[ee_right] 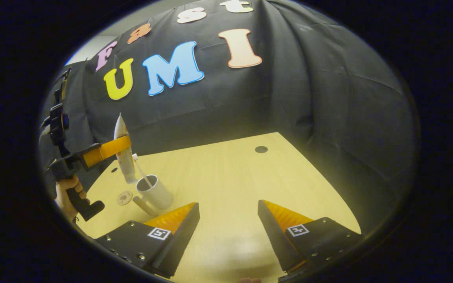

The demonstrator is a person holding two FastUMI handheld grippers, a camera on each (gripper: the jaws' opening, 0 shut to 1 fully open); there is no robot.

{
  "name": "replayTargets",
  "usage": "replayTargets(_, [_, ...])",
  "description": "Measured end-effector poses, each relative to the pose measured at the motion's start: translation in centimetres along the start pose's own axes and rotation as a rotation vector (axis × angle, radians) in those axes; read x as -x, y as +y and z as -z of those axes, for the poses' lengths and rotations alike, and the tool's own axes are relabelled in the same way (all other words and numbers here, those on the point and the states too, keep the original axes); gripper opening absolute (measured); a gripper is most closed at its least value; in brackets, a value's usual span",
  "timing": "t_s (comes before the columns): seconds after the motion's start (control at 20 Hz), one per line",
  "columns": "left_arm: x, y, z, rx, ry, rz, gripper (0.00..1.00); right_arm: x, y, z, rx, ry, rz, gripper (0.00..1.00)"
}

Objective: Put the toothbrush and toothpaste on the desktop into the cup, then pick up the cup and place it on the coaster on the desktop.

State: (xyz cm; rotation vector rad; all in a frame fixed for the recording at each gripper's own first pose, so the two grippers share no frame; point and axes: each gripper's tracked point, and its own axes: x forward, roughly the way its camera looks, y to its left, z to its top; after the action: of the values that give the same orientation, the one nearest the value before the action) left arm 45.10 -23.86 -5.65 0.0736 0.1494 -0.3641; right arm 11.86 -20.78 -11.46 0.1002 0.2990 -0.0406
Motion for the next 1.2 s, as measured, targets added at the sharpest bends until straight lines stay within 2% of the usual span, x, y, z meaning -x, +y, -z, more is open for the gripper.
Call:
replayTargets(0.35, [-4.1, -0.5, 4.2, -0.089, 0.04, 0.028, 0.12, -0.2, -1.4, 2.0, -0.022, 0.05, 0.007, 0.92])
replayTargets(0.65, [-5.0, -0.9, 7.6, -0.173, 0.076, 0.068, 0.12, -0.2, -1.7, 3.1, -0.028, 0.079, 0.004, 0.92])
replayTargets(0.95, [-4.9, -0.3, 10.1, -0.184, 0.104, 0.066, 0.1, 0.6, -0.9, 3.9, -0.021, 0.094, -0.011, 0.92])
replayTargets(1.1, [-4.7, 0.3, 11.2, -0.189, 0.132, 0.053, 0.12, 1.0, -0.6, 4.3, -0.026, 0.104, -0.017, 0.91])
replayTargets(1.2, [-4.6, 0.3, 12.1, -0.198, 0.154, 0.057, 0.17, 1.0, -0.4, 4.3, -0.039, 0.106, -0.02, 0.91])
